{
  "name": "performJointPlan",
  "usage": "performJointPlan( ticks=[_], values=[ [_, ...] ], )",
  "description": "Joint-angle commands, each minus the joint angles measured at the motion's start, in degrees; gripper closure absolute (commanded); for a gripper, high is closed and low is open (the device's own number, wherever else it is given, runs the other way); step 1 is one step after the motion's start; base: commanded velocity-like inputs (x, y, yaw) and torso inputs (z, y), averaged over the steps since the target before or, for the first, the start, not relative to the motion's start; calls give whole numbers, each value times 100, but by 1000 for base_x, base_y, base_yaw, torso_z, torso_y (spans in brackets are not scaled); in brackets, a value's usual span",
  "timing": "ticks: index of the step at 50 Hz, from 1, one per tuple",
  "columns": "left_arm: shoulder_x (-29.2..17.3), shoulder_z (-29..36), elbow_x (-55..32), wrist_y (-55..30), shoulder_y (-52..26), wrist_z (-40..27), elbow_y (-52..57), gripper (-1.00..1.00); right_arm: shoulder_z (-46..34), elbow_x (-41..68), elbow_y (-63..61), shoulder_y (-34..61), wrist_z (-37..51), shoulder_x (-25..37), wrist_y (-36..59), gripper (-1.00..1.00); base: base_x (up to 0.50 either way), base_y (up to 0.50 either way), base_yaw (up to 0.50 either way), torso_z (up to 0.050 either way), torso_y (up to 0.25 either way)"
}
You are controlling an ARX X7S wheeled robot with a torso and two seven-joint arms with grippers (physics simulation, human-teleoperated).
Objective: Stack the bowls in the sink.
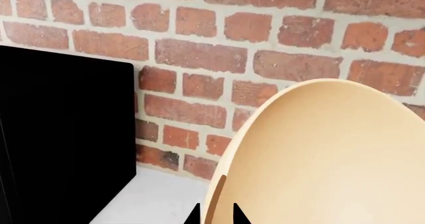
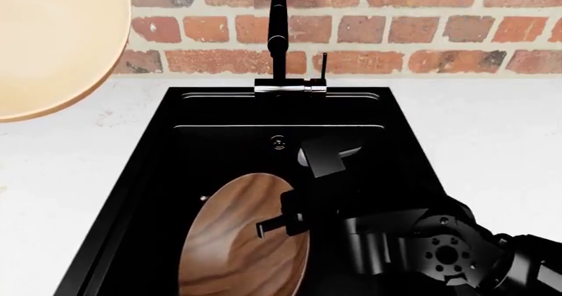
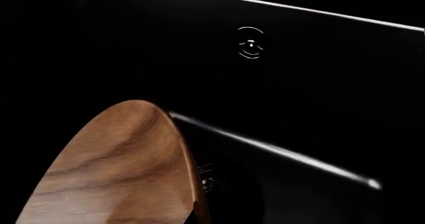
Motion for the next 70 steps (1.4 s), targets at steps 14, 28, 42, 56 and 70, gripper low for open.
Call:
performJointPlan(
  ticks=[14,28,42,56,70],
  values=[
    [-28,-73,31,51,-16,26,2,100,-130,-270,339,-162,-346,-311,-88,100,0,0,0,0,1],
    [-71,-113,29,66,20,56,13,100,-245,-405,638,-232,-497,-526,-112,100,0,0,0,1,0],
    [-33,-139,9,6,-4,31,-12,100,-393,-500,985,-100,-542,-773,28,100,0,0,0,0,1],
    [-68,-174,4,30,40,62,-1,100,-502,-619,1341,-33,-627,-1010,71,100,0,0,0,0,0],
    [-146,-206,31,97,137,136,40,100,-636,-760,1454,12,-556,-1068,153,100,0,0,0,0,0]
  ],
)
